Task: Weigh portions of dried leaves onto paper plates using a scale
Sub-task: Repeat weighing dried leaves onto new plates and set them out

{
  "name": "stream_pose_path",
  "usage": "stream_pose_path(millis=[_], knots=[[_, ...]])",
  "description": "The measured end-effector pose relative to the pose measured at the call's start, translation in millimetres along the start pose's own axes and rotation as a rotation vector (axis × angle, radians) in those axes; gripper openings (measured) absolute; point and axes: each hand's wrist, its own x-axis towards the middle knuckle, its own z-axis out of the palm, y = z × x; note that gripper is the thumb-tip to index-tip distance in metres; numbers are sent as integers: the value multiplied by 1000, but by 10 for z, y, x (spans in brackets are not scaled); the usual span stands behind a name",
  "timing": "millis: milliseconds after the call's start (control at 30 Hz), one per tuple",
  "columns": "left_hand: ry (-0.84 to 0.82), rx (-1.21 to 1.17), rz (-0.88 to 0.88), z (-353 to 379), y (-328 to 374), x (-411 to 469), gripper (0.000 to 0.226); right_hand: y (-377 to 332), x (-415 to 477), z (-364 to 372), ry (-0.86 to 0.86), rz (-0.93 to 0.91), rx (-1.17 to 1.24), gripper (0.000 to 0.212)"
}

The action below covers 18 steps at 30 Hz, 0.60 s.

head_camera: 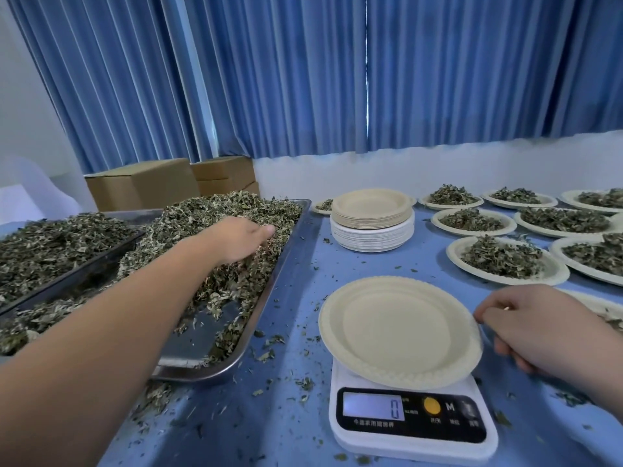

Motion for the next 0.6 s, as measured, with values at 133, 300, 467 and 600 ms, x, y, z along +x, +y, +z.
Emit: stream_pose_path(millis=[133,300,467,600], knots=[[-217,93,40,98,-55,-218,88,-22,-21,-29,23,-12,0,25],[-99,27,117,120,-98,-500,61,-63,-57,-59,51,-18,-19,23],[-119,-72,90,208,-75,-834,55,-102,-119,-75,68,-20,0,23],[8,-185,25,298,-119,-1045,54,-71,-117,-90,83,-40,16,24]])
